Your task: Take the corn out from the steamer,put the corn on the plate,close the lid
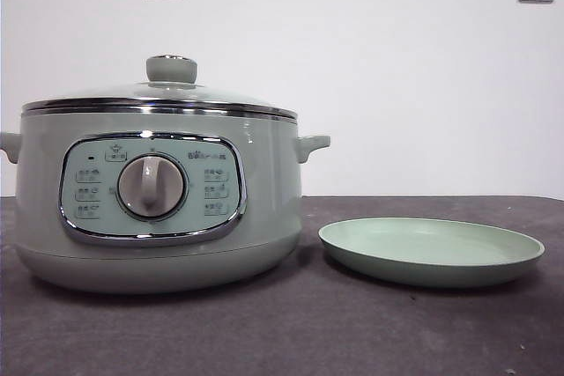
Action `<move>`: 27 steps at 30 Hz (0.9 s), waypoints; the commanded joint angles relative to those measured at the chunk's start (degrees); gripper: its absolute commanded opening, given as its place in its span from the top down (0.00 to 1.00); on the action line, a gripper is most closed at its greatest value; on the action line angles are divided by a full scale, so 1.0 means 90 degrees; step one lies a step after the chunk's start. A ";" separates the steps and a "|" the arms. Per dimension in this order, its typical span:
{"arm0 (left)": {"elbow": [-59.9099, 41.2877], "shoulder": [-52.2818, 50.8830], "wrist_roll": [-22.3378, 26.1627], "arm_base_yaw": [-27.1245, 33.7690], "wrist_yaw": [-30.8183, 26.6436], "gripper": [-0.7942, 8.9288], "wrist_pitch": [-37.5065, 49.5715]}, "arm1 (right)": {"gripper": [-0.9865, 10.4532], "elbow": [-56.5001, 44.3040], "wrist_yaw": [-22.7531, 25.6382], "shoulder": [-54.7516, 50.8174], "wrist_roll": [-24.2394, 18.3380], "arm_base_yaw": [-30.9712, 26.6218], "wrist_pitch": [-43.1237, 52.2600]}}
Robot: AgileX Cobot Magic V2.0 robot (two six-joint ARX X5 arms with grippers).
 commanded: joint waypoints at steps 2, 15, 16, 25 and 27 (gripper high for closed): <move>-0.0032 -0.0024 -0.0165 0.0027 0.0641 0.93 0.0185 | 0.92 0.0029 -0.0294 0.0068 0.0155 0.0000 0.0056; 0.1302 0.0583 0.0265 0.0027 0.1472 0.93 -0.0869 | 0.92 0.1770 -0.0750 0.1605 -0.1285 0.0005 -0.0746; 0.1445 0.0770 0.0304 0.0027 0.1605 0.93 -0.0855 | 0.92 0.1989 -0.0882 0.1831 -0.1450 0.0005 -0.0797; 0.2824 0.2555 0.1382 0.0027 0.2773 0.93 -0.1236 | 0.92 0.3701 -0.2023 0.3597 -0.2800 0.0005 -0.1880; 0.3228 0.2999 0.1685 0.0027 0.3016 0.92 -0.1537 | 0.91 0.4109 -0.2237 0.3990 -0.3152 0.0007 -0.2314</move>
